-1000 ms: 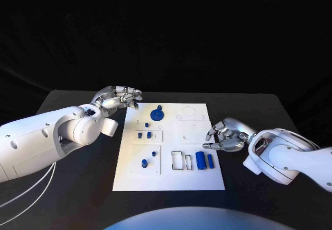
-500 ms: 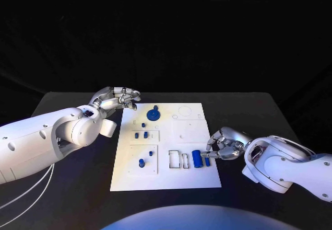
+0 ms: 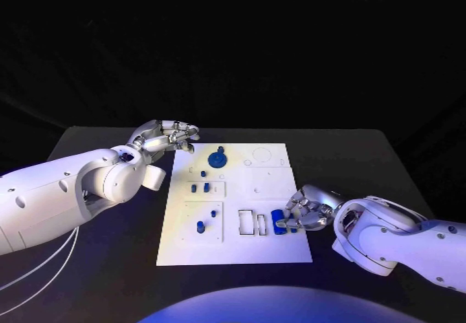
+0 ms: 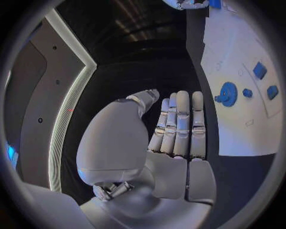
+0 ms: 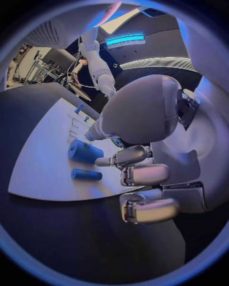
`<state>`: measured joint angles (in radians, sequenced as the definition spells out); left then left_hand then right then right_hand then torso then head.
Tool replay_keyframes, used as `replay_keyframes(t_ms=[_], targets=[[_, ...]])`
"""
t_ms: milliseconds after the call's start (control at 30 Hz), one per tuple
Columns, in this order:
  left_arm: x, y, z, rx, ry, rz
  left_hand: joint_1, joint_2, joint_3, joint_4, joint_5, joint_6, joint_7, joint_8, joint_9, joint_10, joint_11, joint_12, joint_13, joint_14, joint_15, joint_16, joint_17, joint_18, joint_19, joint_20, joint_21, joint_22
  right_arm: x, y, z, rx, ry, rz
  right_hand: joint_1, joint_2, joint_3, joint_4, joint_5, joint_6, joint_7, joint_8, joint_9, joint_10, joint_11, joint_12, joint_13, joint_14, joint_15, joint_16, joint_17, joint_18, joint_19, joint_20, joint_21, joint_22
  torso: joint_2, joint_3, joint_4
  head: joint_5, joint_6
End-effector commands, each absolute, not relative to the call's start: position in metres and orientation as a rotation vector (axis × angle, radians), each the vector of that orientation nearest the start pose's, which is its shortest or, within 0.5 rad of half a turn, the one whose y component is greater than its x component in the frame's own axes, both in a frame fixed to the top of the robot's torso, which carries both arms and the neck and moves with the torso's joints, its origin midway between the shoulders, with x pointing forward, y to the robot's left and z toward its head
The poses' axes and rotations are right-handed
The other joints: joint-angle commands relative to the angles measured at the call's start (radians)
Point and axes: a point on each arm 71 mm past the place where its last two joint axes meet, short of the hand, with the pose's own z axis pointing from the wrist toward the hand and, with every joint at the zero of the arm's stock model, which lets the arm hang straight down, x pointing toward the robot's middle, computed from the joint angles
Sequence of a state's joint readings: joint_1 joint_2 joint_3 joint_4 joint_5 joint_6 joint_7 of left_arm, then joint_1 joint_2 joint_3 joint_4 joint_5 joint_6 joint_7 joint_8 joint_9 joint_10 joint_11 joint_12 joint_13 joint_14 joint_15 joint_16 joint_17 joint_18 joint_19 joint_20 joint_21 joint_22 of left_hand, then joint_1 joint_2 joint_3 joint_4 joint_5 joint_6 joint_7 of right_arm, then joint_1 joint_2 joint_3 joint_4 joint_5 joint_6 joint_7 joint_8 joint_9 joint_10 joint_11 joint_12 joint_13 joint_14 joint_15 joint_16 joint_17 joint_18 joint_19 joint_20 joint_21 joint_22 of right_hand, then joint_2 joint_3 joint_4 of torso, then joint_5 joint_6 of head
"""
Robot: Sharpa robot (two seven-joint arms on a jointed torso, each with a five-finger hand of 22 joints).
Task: Assemble the parts on the task board
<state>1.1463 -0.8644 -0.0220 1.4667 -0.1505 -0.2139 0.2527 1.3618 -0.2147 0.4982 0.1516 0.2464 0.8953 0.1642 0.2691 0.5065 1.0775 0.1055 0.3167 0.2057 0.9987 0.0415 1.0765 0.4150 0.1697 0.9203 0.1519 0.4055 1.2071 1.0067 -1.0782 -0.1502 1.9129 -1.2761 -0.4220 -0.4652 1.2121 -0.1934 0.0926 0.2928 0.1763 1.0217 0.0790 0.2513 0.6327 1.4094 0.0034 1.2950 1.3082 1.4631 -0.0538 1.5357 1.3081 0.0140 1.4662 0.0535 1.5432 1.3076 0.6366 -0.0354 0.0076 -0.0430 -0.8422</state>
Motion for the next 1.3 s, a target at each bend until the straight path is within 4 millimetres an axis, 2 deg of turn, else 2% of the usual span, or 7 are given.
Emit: replay_keyframes(t_ms=[33, 167, 700, 1033, 1300], targets=[[0.488, 0.228, -0.208, -1.059, 1.616, -1.462, -0.009, 0.001, -0.002, -0.006, -0.004, -0.006, -0.002, 0.006, 0.001, -0.005, 0.000, 0.004, 0.002, -0.001, 0.004, -0.003, 0.002, 0.010, 0.001, 0.004, -0.005, -0.001, 0.350, -0.220, -0.275, 0.269, 2.077, 0.513, -0.003, 0.000, -0.007, 0.000, 0.005, 0.005, -0.003, 0.003, 0.001, 0.006, -0.001, 0.005, 0.016, 0.093, -0.007, 0.005, 0.193, -0.008, 0.095, -0.005, 0.002, 0.256, 0.000, 0.0000, 0.0003, 0.002, -0.001], [0.488, 0.228, -0.208, -1.060, 1.617, -1.460, -0.009, 0.001, -0.002, -0.006, -0.004, -0.006, -0.002, 0.006, 0.001, -0.005, 0.000, 0.004, 0.002, -0.001, 0.004, -0.003, 0.002, 0.010, 0.001, 0.004, -0.005, -0.001, 0.352, -0.217, -0.278, 0.270, 2.077, 0.503, -0.006, 0.003, -0.011, 0.000, 0.003, 0.004, -0.003, 0.003, 0.003, 0.004, -0.001, 0.005, 0.017, 0.094, -0.007, 0.006, 0.196, -0.009, 0.095, -0.004, 0.003, 0.256, 0.000, 0.0000, 0.0008, 0.009, -0.002], [0.488, 0.229, -0.208, -1.059, 1.620, -1.459, -0.010, 0.001, -0.002, -0.006, -0.004, -0.007, -0.002, 0.007, 0.002, -0.006, 0.000, 0.005, 0.002, -0.001, 0.004, -0.004, 0.002, 0.010, 0.001, 0.004, -0.006, -0.001, 0.354, -0.208, -0.290, 0.259, 2.106, 0.474, -0.005, 0.014, -0.013, -0.001, 0.002, 0.008, -0.004, 0.005, 0.009, 0.006, -0.002, 0.012, 0.024, 0.094, -0.007, 0.008, 0.198, -0.008, 0.094, -0.004, 0.002, 0.256, 0.000, -0.0017, 0.0007, 0.010, -0.005], [0.488, 0.229, -0.208, -1.059, 1.620, -1.458, -0.011, 0.001, -0.003, -0.005, -0.004, -0.009, -0.002, 0.007, 0.002, -0.007, 0.000, 0.005, 0.003, -0.001, 0.005, -0.004, 0.002, 0.010, 0.001, 0.004, -0.007, -0.002, 0.352, -0.204, -0.291, 0.288, 2.099, 0.495, 0.031, 0.033, 0.012, -0.002, 0.065, 0.020, -0.009, 0.005, 0.018, 0.021, -0.006, 0.042, 0.053, 0.100, -0.010, 0.021, 0.228, -0.010, 0.098, -0.006, 0.011, 0.258, -0.001, -0.0022, -0.0003, 0.012, -0.002], [0.488, 0.229, -0.208, -1.060, 1.621, -1.458, -0.011, 0.001, -0.003, -0.005, -0.004, -0.009, -0.002, 0.008, 0.002, -0.007, 0.000, 0.006, 0.003, -0.001, 0.005, -0.004, 0.002, 0.010, 0.001, 0.004, -0.007, -0.002, 0.350, -0.205, -0.283, 0.338, 2.054, 0.529, 0.056, 0.048, 0.068, -0.005, 0.132, 0.058, -0.026, 0.009, 0.021, 0.047, -0.022, 0.078, 0.087, 0.101, -0.022, 0.024, 0.235, -0.014, 0.105, -0.016, 0.028, 0.263, -0.002, -0.0025, -0.0010, 0.010, 0.002]])
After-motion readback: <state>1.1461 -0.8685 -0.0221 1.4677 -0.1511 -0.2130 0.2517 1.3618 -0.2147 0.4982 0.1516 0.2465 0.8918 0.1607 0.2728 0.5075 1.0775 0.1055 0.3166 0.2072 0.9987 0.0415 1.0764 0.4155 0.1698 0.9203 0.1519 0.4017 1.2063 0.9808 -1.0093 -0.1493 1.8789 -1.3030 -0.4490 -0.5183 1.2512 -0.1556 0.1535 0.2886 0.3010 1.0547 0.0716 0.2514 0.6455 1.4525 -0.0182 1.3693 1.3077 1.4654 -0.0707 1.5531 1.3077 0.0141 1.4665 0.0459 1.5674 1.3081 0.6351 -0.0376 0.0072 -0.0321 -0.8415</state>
